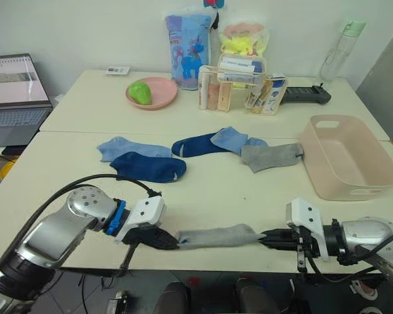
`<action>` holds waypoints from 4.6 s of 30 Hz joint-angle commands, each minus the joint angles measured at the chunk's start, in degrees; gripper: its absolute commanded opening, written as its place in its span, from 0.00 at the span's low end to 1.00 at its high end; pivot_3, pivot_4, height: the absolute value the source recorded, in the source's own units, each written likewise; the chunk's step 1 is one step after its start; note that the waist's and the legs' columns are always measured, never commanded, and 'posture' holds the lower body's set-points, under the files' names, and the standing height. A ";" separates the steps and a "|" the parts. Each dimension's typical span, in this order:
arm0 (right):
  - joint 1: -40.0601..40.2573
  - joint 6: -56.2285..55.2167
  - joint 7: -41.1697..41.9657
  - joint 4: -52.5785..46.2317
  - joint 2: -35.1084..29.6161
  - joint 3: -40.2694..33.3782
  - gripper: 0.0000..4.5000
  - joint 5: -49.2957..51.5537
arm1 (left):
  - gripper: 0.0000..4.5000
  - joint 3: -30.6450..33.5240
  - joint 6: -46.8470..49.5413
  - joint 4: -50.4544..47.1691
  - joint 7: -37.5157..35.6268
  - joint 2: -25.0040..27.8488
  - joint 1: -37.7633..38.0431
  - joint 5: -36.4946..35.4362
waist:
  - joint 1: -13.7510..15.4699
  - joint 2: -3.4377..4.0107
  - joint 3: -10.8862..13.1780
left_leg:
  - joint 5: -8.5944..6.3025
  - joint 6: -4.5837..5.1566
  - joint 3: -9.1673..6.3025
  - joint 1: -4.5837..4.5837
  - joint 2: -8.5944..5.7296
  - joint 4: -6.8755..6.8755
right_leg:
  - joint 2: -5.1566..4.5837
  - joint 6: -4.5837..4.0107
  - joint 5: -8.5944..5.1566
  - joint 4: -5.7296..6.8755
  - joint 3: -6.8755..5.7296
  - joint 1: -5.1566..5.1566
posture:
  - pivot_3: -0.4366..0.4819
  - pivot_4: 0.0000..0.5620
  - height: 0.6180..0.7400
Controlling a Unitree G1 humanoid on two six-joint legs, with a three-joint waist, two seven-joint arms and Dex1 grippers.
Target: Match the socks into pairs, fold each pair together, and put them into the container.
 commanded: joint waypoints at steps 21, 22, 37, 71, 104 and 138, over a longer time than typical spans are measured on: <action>-18.35 10.94 -16.71 12.84 6.28 3.72 0.12 -0.79 | 0.00 -6.54 -12.11 39.40 6.74 -20.73 -23.74 16.82 | -0.18 0.04 0.01 | 0.04 -0.03 0.05 -0.27 -0.21 0.03 | -0.13 0.00 -0.01 0.13 -0.02 -0.41 | 0.48 0.27 0.69; -18.38 10.00 -16.53 13.02 5.99 3.65 0.17 -1.28 | 0.00 -6.09 -12.44 39.72 7.76 -20.92 -23.96 17.22 | -0.17 0.04 0.01 | 0.03 -0.02 0.05 -0.27 -0.21 0.03 | -0.14 0.00 -0.01 0.13 -0.02 -0.41 | 0.48 0.27 0.69; -9.14 1.94 -22.62 9.65 11.18 -5.71 1.00 -3.18 | 0.99 10.94 -2.66 26.95 18.84 -20.99 -15.13 7.54 | -0.28 0.04 0.00 | 0.10 -0.14 0.03 -0.35 -0.21 0.04 | -0.21 0.00 -0.01 0.17 0.07 -0.48 | 0.48 0.27 0.69; -5.67 -2.49 -25.92 11.78 17.76 3.82 0.00 -12.42 | 0.32 12.43 32.53 1.96 45.39 -30.77 7.17 -8.88 | 0.04 0.71 -0.66 | 0.04 -0.04 -0.05 -0.06 -0.36 0.02 | -0.32 0.03 -0.03 0.05 0.12 -0.08 | 0.48 0.27 0.69; 1.73 12.65 -23.39 -0.57 12.08 -3.57 0.00 5.05 | 0.00 14.14 17.17 -3.56 37.46 -20.62 20.81 -8.39 | -0.04 0.74 -0.61 | 0.02 -0.01 -0.19 -0.07 -0.42 -0.08 | -0.36 0.03 -0.10 0.00 0.08 -0.05 | 0.48 0.27 0.69; 1.17 -10.35 -23.89 -1.01 11.97 -2.19 1.00 -6.48 | 0.99 21.64 -4.45 1.96 24.94 -16.43 12.47 -8.39 | -0.12 0.66 -0.54 | 0.02 -0.01 -0.21 0.04 -0.40 -0.10 | -0.32 0.04 -0.11 0.00 0.04 0.05 | 0.48 0.27 0.69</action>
